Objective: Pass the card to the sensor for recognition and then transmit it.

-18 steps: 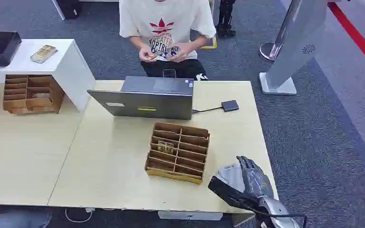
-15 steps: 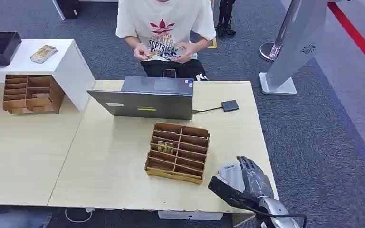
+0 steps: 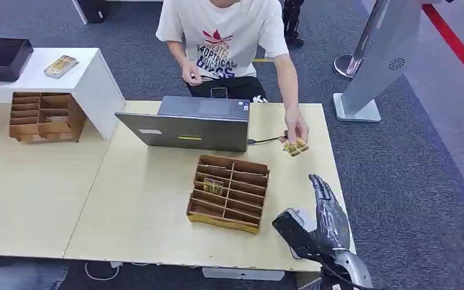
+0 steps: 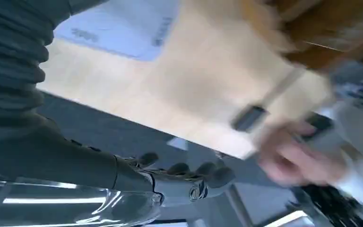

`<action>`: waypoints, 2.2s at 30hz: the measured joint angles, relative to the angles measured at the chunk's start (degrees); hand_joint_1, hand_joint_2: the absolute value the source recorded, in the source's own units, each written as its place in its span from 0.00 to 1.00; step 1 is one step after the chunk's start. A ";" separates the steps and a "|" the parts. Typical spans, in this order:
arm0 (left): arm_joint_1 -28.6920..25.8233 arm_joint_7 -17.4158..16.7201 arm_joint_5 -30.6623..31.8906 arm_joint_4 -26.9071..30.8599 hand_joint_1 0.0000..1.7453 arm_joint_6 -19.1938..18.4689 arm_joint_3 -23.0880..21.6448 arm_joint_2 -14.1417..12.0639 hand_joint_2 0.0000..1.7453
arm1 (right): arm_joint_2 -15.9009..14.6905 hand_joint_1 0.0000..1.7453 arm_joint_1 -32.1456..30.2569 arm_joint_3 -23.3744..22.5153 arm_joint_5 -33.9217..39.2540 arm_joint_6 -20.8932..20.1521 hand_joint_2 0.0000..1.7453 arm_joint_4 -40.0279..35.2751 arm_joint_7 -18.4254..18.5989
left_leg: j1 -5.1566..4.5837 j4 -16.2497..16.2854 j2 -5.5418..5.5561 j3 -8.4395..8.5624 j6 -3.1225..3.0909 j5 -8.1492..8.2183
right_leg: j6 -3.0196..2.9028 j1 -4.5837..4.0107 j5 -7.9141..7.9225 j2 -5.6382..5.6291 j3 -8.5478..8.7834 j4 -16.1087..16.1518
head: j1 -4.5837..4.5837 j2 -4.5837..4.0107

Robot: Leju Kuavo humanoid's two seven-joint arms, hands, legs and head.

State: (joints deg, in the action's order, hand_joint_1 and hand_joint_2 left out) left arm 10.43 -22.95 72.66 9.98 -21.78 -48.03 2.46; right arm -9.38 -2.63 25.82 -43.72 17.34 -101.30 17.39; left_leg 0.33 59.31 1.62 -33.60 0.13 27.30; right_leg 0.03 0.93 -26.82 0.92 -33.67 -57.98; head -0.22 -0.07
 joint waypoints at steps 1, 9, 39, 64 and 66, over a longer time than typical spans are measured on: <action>1.96 0.17 1.48 0.93 0.00 -8.51 -1.88 0.91 1.00 | 1.35 0.00 -0.54 -0.80 1.37 1.97 0.00 -1.10 -2.55 | -0.04 0.00 -0.01 0.02 -0.01 -0.01 | 0.04 0.04 0.03 0.00 0.04 -0.01 | 0.06 0.00; 5.00 7.45 -3.79 6.72 0.00 -44.36 -7.79 4.44 1.00 | 9.18 0.00 -5.49 -4.84 17.51 11.82 0.00 -8.16 -21.04 | -0.09 0.09 -1.15 0.26 -0.37 0.23 | 0.28 0.07 0.18 -0.88 0.04 0.11 | -0.28 0.00; -0.21 28.50 -22.12 5.95 0.00 -21.74 -9.41 -4.49 1.00 | -8.59 0.00 -10.29 6.01 72.31 -39.51 0.00 -12.22 -44.75 | -0.44 0.07 -1.06 0.27 -0.80 0.41 | 0.77 0.54 -0.04 -0.76 0.19 0.15 | -0.24 0.02; 4.48 28.43 -15.85 6.17 0.00 -26.46 -18.76 -1.35 1.00 | -12.82 0.00 -7.36 8.13 67.54 -44.92 0.00 -8.90 -45.74 | -0.44 0.08 -1.09 0.29 -0.85 0.42 | 0.90 0.54 0.00 -0.82 0.23 0.15 | -0.24 0.00; 4.66 28.81 -16.29 6.17 0.00 -27.73 -18.76 -1.35 1.00 | -12.84 0.00 -7.02 8.17 67.46 -44.79 0.00 -8.64 -45.60 | -0.44 0.08 -1.11 0.28 -0.85 0.42 | 0.90 0.54 0.00 -0.84 0.23 0.15 | -0.24 0.02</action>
State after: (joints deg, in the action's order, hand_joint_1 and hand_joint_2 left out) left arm 15.09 5.86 56.37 16.15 -49.51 -66.79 1.11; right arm -22.23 -9.65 33.99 23.74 -27.45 -109.94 -28.22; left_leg -0.11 59.39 0.51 -33.33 -0.72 27.72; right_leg 0.93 1.47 -26.82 0.08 -33.43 -57.83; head -0.46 -0.05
